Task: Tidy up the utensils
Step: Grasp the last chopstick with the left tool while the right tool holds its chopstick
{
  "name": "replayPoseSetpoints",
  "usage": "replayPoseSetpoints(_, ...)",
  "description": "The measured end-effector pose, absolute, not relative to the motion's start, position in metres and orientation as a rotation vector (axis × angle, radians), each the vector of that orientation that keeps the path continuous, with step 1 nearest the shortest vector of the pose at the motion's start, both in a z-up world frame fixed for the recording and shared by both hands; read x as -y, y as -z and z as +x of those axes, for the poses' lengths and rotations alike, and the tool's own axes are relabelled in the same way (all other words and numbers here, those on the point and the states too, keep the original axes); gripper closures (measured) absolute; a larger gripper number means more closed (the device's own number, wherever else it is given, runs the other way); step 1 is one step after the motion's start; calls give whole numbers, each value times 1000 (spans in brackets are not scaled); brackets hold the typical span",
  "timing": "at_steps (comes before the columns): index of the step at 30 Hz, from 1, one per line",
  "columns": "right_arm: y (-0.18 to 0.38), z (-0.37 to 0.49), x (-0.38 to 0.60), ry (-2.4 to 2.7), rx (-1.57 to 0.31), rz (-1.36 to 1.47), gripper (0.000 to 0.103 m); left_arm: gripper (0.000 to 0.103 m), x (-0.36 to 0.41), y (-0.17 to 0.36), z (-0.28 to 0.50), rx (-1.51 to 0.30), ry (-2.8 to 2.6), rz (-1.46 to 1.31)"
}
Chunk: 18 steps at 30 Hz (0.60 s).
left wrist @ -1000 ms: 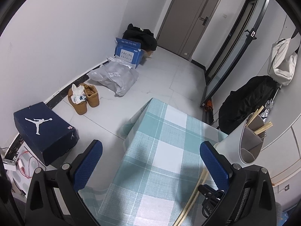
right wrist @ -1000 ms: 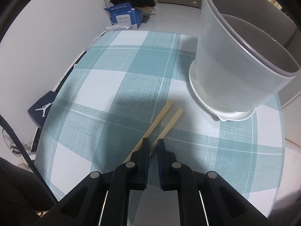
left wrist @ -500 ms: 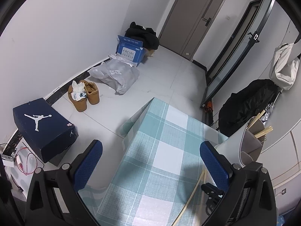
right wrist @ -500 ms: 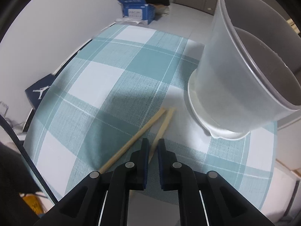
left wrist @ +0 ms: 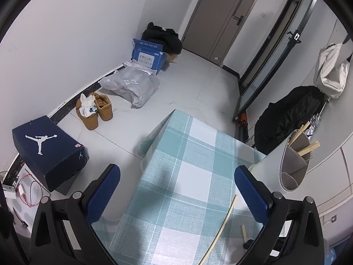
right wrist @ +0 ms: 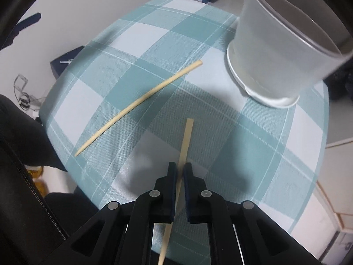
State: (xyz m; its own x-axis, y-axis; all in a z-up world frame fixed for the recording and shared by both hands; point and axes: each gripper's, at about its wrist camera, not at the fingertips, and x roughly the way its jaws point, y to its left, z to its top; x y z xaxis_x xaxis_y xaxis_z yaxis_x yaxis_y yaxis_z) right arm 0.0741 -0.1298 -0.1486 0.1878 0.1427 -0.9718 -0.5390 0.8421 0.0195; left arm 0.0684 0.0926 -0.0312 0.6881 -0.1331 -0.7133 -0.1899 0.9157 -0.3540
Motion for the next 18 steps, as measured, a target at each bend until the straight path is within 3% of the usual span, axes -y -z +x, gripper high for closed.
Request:
replayPoseSetpoints(10, 149, 105, 140, -484, -1256, -274, 94, 1, -74, 38, 68, -849, 1, -309)
replayPoseSetpoints(18, 148, 122, 138, -540, -1272, -257, 95, 2, -64, 62, 79, -988, 32, -317)
